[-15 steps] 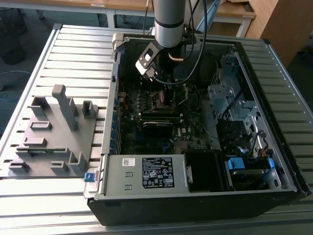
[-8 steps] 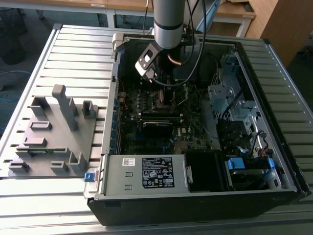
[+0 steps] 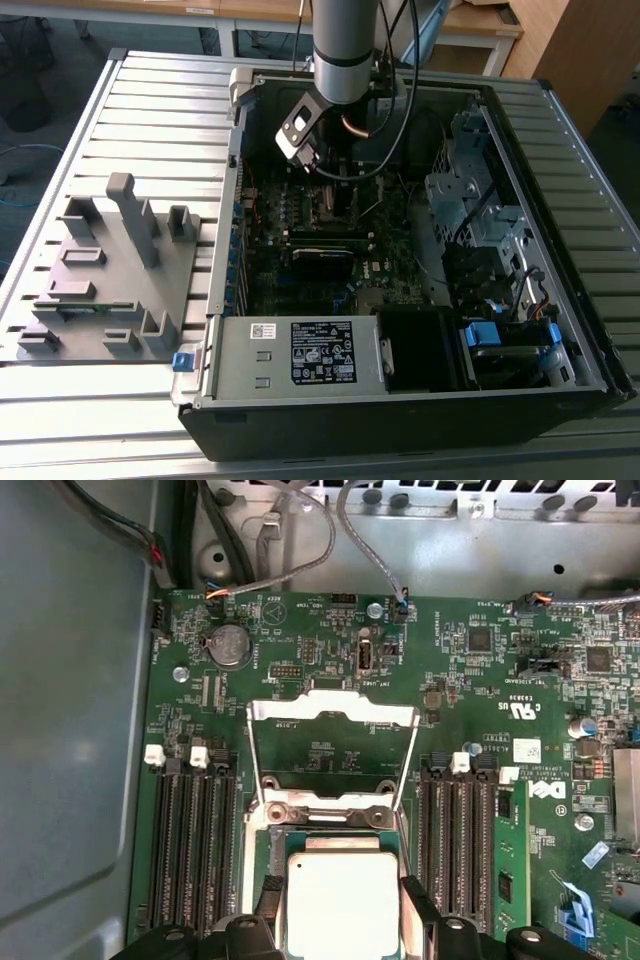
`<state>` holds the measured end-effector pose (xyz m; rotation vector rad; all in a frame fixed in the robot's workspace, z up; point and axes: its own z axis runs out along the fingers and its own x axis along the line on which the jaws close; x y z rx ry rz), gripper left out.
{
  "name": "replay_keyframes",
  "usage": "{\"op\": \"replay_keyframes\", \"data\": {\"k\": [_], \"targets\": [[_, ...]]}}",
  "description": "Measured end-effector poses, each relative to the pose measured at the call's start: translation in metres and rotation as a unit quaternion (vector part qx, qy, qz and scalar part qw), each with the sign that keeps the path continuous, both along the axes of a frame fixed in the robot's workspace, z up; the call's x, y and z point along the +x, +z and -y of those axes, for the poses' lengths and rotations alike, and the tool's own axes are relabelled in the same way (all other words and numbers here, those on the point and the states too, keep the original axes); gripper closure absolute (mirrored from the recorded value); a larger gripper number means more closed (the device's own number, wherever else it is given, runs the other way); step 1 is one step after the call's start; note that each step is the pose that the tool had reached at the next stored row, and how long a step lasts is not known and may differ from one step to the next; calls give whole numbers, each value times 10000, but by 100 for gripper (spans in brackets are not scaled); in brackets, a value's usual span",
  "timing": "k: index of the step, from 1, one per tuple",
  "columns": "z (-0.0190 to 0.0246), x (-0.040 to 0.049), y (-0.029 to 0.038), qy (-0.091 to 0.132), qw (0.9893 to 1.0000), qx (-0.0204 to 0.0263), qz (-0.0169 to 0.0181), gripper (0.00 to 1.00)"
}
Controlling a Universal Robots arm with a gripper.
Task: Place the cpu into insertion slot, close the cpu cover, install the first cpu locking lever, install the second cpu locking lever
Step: 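Place the cpu into insertion slot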
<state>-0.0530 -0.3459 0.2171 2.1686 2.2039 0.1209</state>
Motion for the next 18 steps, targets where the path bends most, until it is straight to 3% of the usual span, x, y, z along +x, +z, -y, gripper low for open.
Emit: {"op": "replay_keyframes", "data": {"k": [11, 18], "targets": [[-54, -4, -7, 0, 10000, 13, -4, 46], [-60, -5, -65, 0, 10000, 12, -34, 46]]}}
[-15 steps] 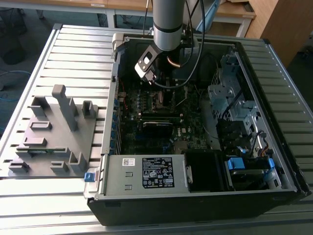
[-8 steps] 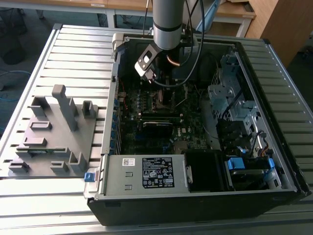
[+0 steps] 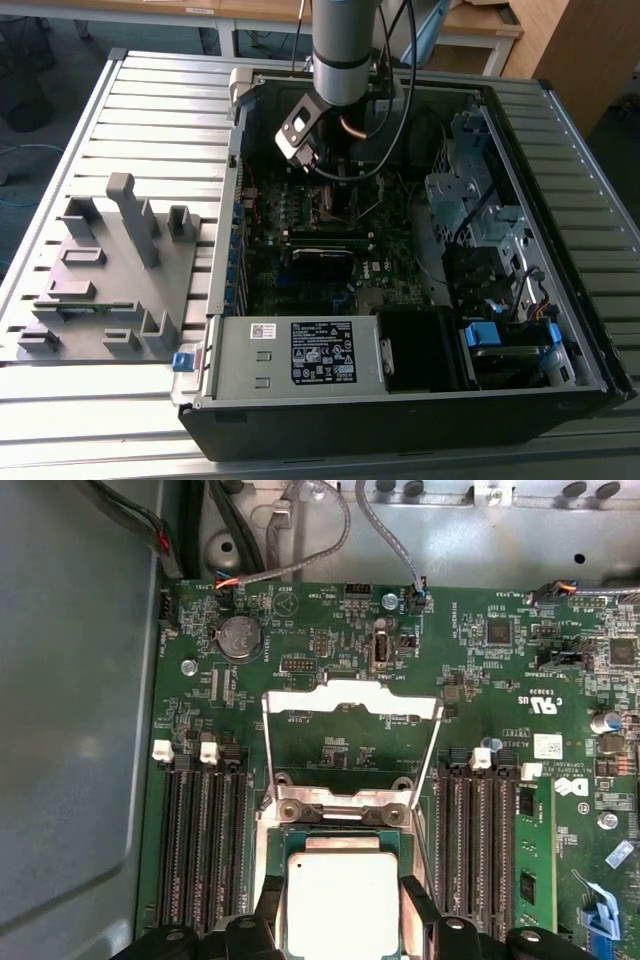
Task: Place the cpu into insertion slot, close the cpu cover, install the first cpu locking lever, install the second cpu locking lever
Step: 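Place the cpu into insertion slot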
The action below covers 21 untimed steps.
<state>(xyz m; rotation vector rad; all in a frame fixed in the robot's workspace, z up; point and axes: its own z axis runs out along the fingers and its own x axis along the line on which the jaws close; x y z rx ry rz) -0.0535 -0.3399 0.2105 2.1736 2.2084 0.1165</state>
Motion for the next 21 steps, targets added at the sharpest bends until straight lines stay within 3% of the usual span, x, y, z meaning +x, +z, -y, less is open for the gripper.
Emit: {"op": "replay_keyframes", "data": {"k": [21], "targets": [[0, -10, -45, -1, 10000, 1, -1, 46]]}}
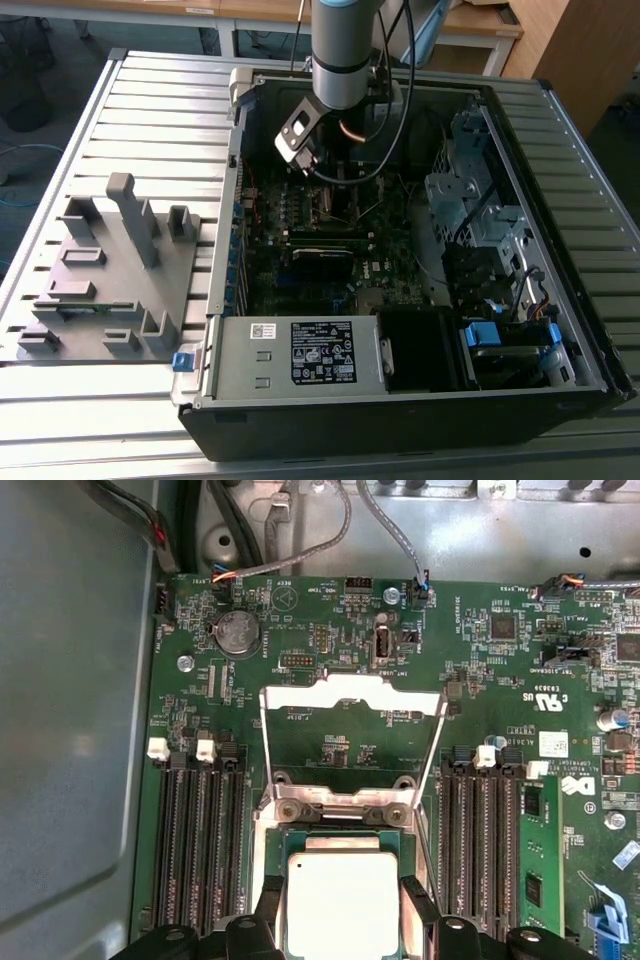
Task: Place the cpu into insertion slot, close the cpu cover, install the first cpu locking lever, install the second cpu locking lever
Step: 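Place the cpu into insertion slot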
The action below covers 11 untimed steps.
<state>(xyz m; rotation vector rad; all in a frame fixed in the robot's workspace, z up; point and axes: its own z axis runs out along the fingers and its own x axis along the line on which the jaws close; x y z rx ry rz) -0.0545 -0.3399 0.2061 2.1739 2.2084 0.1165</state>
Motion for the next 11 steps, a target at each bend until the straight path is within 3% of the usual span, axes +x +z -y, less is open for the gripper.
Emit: {"op": "replay_keyframes", "data": {"k": [11], "targets": [[0, -12, -48, -22, 10000, 0, 0, 46]]}}
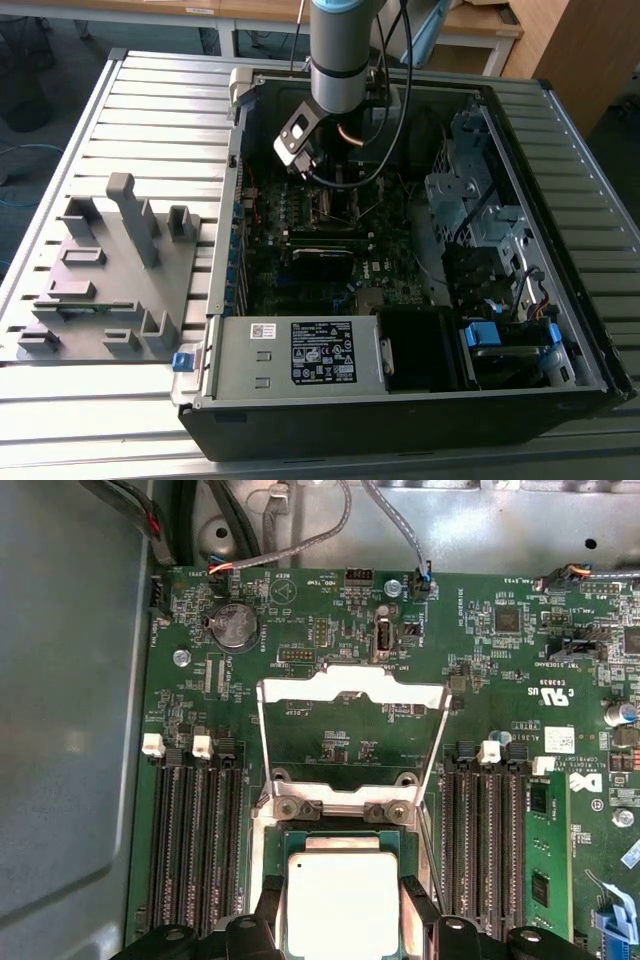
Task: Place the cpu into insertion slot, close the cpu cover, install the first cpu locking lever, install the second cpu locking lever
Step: 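Place the cpu into insertion slot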
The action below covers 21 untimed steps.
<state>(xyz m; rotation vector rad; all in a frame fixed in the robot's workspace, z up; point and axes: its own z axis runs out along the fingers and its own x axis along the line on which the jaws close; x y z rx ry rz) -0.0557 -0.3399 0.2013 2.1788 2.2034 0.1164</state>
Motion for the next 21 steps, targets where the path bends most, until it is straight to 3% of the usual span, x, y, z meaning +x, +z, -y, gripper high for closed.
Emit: {"op": "replay_keyframes", "data": {"k": [21], "targets": [[-5, -26, -66, -71, 10000, -1, -1, 46]]}}
